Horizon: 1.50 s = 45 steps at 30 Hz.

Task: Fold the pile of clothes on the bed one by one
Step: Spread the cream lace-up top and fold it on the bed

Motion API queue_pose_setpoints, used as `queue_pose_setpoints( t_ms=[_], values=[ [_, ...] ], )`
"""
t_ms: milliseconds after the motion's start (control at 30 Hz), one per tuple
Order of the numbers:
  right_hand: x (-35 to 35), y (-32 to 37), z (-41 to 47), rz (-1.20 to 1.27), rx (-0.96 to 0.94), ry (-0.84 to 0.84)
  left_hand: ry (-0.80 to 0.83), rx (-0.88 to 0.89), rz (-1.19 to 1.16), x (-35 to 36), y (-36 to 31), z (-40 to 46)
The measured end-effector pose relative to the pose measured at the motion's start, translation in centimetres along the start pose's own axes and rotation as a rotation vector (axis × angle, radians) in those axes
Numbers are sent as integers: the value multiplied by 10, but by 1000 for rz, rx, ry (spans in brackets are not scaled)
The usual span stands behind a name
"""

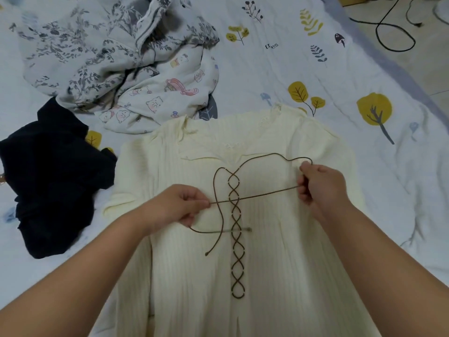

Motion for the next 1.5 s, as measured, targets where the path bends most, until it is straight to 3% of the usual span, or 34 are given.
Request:
queue_pose_setpoints(
  t_ms=[100,200,233,333,367,433,567,700,800,867,900,1067,1167,1267,1367,1500],
  values=[
    [-3,8,-1,-278,-137,-19,-58,57,-153,-7,-8,0],
    [20,-6,-10,-480,-112,185,2,55,-484,4,-9,4],
    [27,-13,-14,-595,-93,254,-64,56,-410,3,-4,9],
    [36,-26,-25,-1085,-98,359,-497,76,429,-18,7,12],
    [36,-25,-28,-1176,-125,328,-593,90,575,-21,7,9],
    [37,-18,-35,-1207,-201,226,-666,122,597,-23,6,3],
    [41,-18,-42,-1244,-244,164,-603,170,679,-12,10,7],
    [40,-16,-51,-1405,-320,121,-588,52,859,-22,18,8],
    [50,-18,-58,-1528,-537,53,-770,278,1000,-17,1,0],
    [58,-28,-57,-1465,-729,14,-810,465,951,2,-7,-3],
    [62,-36,-53,-1437,-733,73,-755,485,946,15,-6,2],
    [60,-75,-30,-1563,-459,287,-478,290,1108,39,38,35],
    [62,-72,-28,-1555,-438,303,-389,247,1109,42,41,43],
    [60,-40,-37,-1453,-658,151,-399,236,1068,40,23,33],
    [41,-2,-47,-1234,-915,-43,-537,333,1024,34,-8,17],
    [-10,33,-30,-1080,-832,-199,-569,473,890,39,-41,17]
  ],
)
Point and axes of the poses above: each hand's wrist, its own z-axis towards the middle knuckle, its own x-axis out of the palm, y = z × x, the point moved 7 cm from there along z, towards the middle knuckle, and after that the axes turned 5 degrees about -x, right-handed, at the moved point
